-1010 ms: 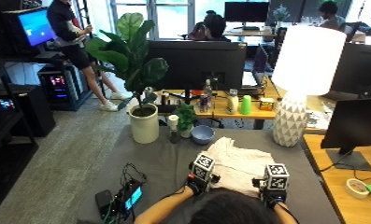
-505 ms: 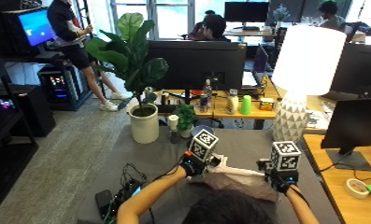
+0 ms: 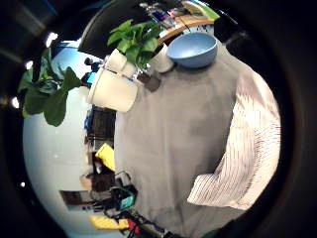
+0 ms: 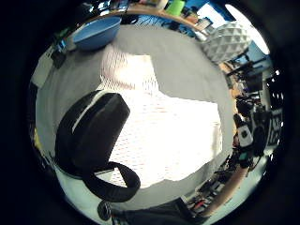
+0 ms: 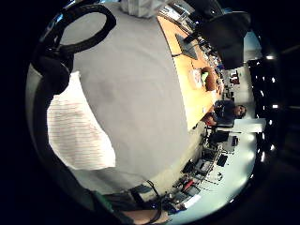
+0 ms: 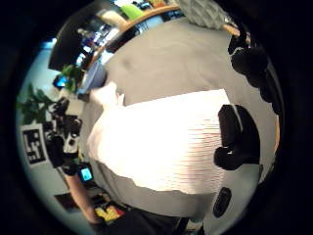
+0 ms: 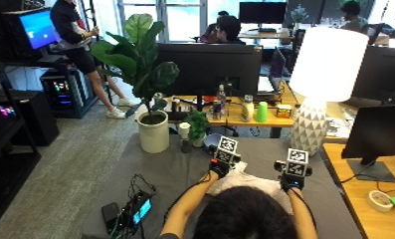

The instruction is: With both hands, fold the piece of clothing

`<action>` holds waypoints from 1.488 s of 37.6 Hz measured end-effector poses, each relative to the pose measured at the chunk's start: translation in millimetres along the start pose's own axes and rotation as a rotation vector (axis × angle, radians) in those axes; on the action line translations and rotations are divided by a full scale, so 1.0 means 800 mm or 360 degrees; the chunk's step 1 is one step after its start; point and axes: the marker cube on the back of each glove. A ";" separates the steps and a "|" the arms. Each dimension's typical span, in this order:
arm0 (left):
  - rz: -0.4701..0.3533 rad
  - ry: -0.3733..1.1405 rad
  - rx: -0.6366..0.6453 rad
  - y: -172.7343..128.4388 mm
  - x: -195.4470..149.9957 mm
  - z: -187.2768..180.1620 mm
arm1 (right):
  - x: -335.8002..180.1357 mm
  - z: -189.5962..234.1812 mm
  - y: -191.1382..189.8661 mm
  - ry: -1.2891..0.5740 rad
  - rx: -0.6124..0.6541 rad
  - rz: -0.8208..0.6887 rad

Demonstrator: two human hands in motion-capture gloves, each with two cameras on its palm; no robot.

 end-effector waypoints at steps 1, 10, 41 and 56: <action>0.0037 0.0008 0.0007 0.004 0.001 0.000 | 0.003 -0.006 0.012 0.0000 -0.0009 0.0012; 0.0171 0.0089 -0.0221 0.054 0.002 0.006 | 0.045 0.090 0.019 0.0084 -0.0599 0.0453; -0.0071 0.0201 -0.0420 0.067 -0.061 0.012 | 0.008 0.095 0.032 -0.0141 -0.0339 0.0429; -0.0306 0.0138 -0.0042 0.048 -0.160 -0.067 | -0.156 -0.038 -0.011 -0.0514 -0.0225 0.0065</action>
